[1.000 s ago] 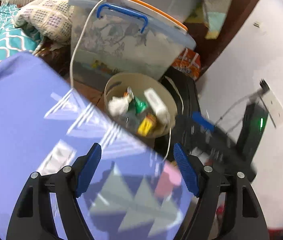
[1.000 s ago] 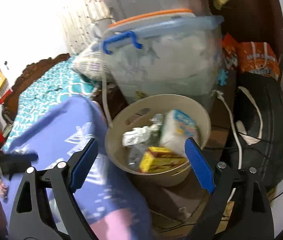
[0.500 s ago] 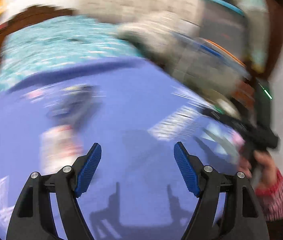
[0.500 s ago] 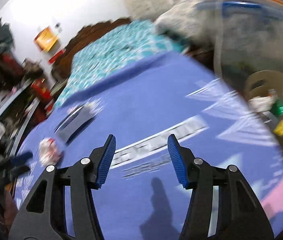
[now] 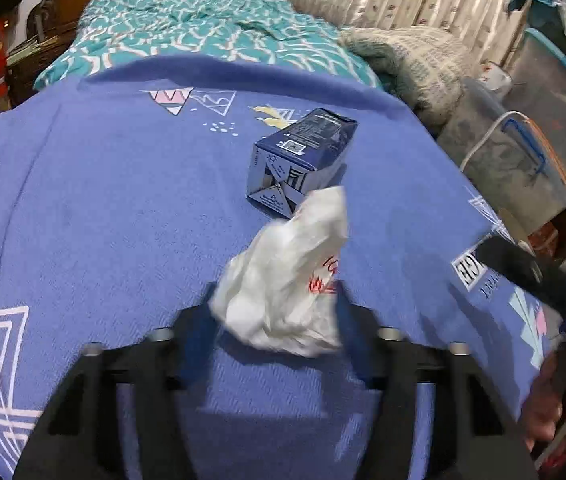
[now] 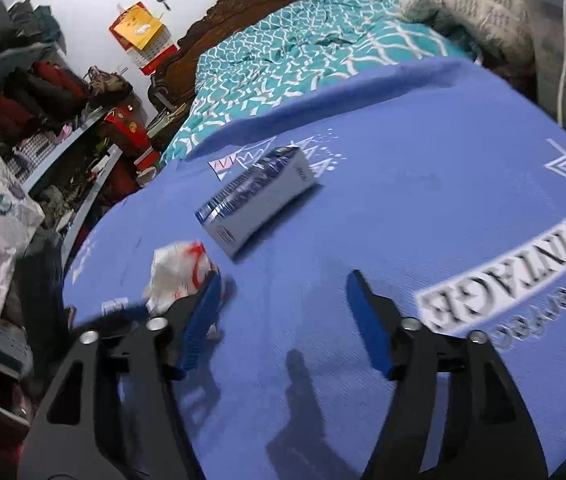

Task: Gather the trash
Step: 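Move both open tools back to the remaining trash, then grasp the white plastic bag with the left tool while the right grasps the blue carton, then hold the white bag in the left tool and the blue carton in the right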

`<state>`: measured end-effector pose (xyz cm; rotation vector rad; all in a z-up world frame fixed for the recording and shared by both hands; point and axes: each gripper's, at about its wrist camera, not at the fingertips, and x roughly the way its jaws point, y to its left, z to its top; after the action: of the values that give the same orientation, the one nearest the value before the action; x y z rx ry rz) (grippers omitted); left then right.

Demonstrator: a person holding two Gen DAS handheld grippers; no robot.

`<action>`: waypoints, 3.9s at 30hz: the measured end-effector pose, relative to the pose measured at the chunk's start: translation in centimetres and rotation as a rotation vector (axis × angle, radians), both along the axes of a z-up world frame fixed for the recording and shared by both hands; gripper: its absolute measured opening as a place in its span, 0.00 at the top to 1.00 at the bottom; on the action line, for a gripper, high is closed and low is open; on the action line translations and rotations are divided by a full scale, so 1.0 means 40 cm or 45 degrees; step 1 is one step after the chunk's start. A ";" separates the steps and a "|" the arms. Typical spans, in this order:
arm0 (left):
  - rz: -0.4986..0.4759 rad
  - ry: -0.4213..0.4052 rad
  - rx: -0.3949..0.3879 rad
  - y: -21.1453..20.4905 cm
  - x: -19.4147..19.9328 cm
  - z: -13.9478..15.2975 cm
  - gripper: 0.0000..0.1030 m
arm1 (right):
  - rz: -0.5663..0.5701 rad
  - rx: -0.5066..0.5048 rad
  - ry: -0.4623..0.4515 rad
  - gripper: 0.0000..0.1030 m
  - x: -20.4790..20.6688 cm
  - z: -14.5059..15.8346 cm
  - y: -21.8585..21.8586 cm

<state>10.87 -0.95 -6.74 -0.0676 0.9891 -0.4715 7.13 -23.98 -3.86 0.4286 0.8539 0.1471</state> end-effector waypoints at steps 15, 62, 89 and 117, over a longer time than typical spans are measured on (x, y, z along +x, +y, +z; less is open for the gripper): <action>0.160 0.023 -0.252 0.176 -0.027 0.003 0.62 | -0.136 -0.208 0.196 0.20 0.358 -0.129 0.206; -0.046 -0.068 0.099 -0.111 -0.132 -0.003 0.46 | -0.429 -0.244 -0.078 0.14 -0.366 -0.120 -0.046; -0.120 -0.041 0.057 -0.126 -0.134 -0.006 0.24 | -0.400 -0.206 -0.132 0.03 -0.364 -0.128 -0.051; -0.202 -0.053 0.221 -0.162 -0.163 -0.021 0.08 | -0.397 -0.224 -0.126 0.03 -0.363 -0.127 -0.045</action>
<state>4.35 -7.42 -7.58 0.1774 0.9949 -0.5281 -7.40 -25.77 -8.94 0.3807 0.6871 -0.1919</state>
